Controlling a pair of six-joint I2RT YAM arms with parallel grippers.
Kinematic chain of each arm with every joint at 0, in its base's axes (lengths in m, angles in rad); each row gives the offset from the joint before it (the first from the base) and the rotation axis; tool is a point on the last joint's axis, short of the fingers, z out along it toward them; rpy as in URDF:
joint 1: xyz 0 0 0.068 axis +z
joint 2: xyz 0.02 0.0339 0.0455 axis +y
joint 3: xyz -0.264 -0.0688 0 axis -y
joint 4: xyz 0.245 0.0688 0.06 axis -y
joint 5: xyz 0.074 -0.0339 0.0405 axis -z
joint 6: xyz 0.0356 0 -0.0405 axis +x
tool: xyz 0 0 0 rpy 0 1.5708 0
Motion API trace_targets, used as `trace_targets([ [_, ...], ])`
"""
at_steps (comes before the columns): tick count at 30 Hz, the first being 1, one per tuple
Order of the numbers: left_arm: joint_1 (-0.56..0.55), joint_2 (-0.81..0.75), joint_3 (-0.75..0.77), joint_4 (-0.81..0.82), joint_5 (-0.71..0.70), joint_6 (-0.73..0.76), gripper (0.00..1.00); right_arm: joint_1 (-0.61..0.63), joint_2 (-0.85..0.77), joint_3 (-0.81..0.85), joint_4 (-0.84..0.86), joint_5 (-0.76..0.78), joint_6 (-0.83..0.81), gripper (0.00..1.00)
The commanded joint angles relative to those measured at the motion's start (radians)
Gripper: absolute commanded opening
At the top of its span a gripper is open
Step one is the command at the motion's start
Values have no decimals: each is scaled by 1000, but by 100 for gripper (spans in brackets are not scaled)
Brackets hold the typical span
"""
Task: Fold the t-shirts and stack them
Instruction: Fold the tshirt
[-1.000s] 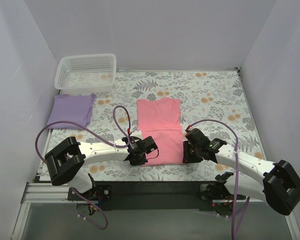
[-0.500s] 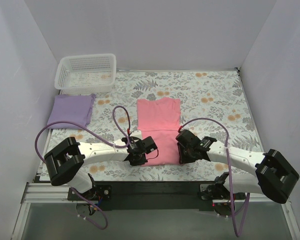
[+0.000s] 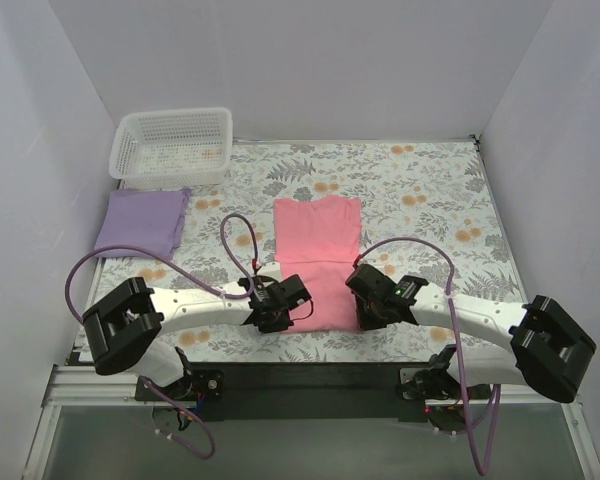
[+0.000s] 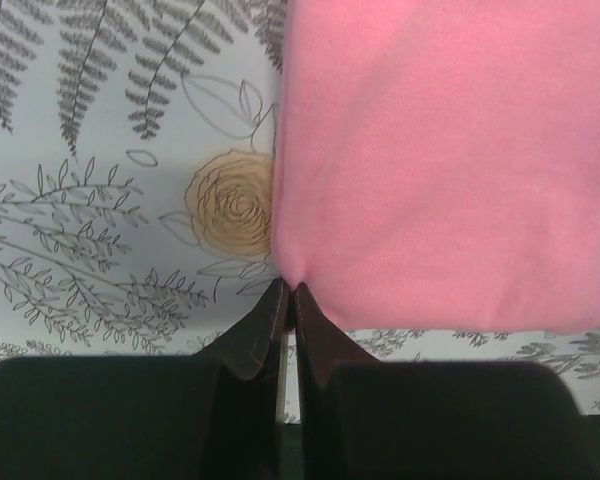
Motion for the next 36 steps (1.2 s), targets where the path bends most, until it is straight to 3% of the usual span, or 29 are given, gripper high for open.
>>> trace_targets([
  [1,-33,-26,-78,-104,76,-8,0,75,11,-74,-170,-129,17,1],
  [9,-296,-230,-133,-307,212,-203,0,413,-174,-113,-233,-358,257,1],
  [12,-332,-316,-116,-322,263,-251,0,438,-230,-56,-298,-363,276,1],
  [14,-324,-347,-32,-343,190,-239,0,420,-245,47,-363,-268,247,1],
  [18,-200,-371,83,-342,76,-110,0,266,-241,201,-460,-155,124,1],
  [23,55,-394,143,-236,50,82,0,94,-218,329,-460,-103,-69,1],
  [26,154,-370,185,-193,57,174,0,26,-176,393,-458,-83,-144,1],
  [36,331,-262,240,-68,88,326,0,-162,-64,498,-441,-59,-301,1],
])
